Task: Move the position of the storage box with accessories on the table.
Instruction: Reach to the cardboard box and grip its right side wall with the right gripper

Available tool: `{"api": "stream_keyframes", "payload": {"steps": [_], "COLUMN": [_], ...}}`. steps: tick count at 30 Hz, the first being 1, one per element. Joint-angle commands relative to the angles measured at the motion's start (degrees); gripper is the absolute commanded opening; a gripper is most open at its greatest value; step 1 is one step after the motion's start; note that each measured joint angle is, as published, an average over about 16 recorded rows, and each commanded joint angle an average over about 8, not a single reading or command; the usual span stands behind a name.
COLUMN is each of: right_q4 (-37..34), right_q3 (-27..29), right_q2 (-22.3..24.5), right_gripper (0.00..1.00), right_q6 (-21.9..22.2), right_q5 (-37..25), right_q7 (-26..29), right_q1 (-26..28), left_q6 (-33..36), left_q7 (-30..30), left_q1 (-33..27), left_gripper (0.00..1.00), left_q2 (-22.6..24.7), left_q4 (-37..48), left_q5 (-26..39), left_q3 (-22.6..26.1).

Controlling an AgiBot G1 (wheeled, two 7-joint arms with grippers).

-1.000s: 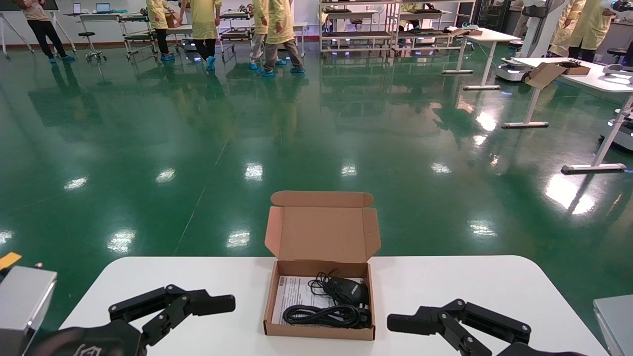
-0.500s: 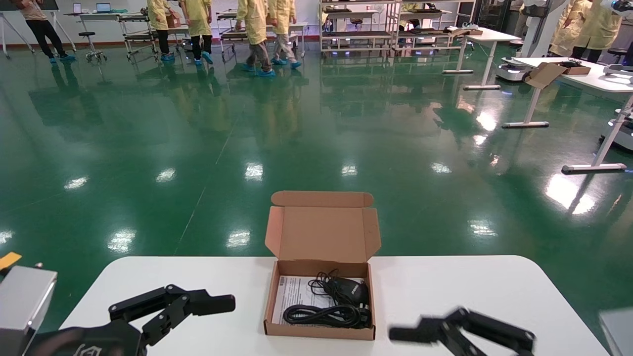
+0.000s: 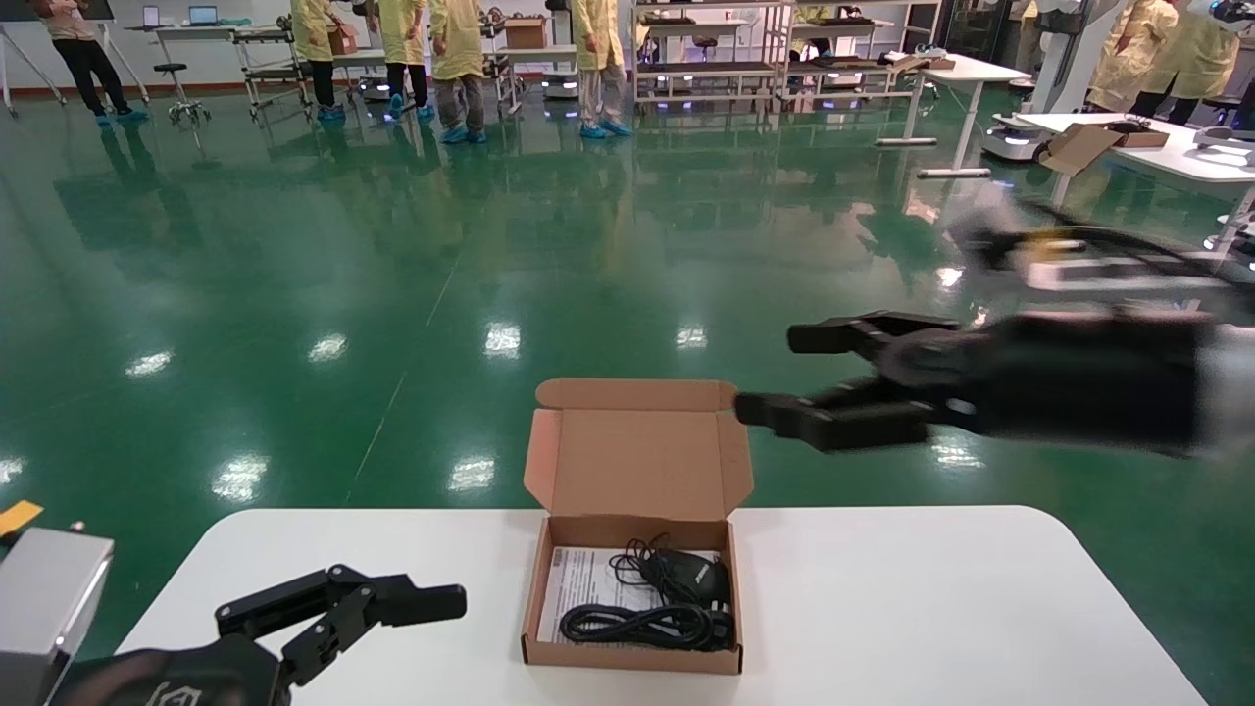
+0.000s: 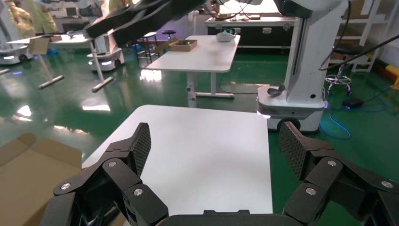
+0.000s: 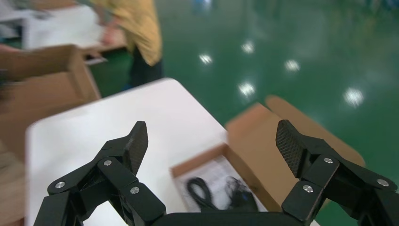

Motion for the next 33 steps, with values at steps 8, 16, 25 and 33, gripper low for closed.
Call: {"api": "stream_keyframes", "payload": {"steps": [8, 16, 25, 33], "right_q4": [-22.47, -30.35, -31.68, -33.16], "right_q3": [-5.75, -6.93, -5.35, -5.4], "right_q2": [-14.45, -19.88, -21.32, -18.33], "right_gripper": [1.0, 1.0, 1.0, 1.0], "right_q6": [12.34, 20.44, 22.37, 21.74], "right_q5": [-10.01, -11.89, -9.69, -9.73], "right_q7": [-2.0, -0.89, 0.97, 2.36], "right_q1": [6.38, 4.11, 0.26, 1.64], "left_q6": [0.0, 0.0, 0.0, -0.01], "left_q7": [0.0, 0.0, 0.0, 0.01], "left_q1": [0.0, 0.0, 0.01, 0.02], "left_gripper": [1.0, 1.0, 1.0, 1.0], "left_q2": [0.0, 0.0, 0.0, -0.01], "left_q4": [0.0, 0.0, 0.01, 0.01], "left_q5": [0.0, 0.0, 0.0, 0.0], "left_q3": [0.0, 0.0, 0.0, 0.0]}}
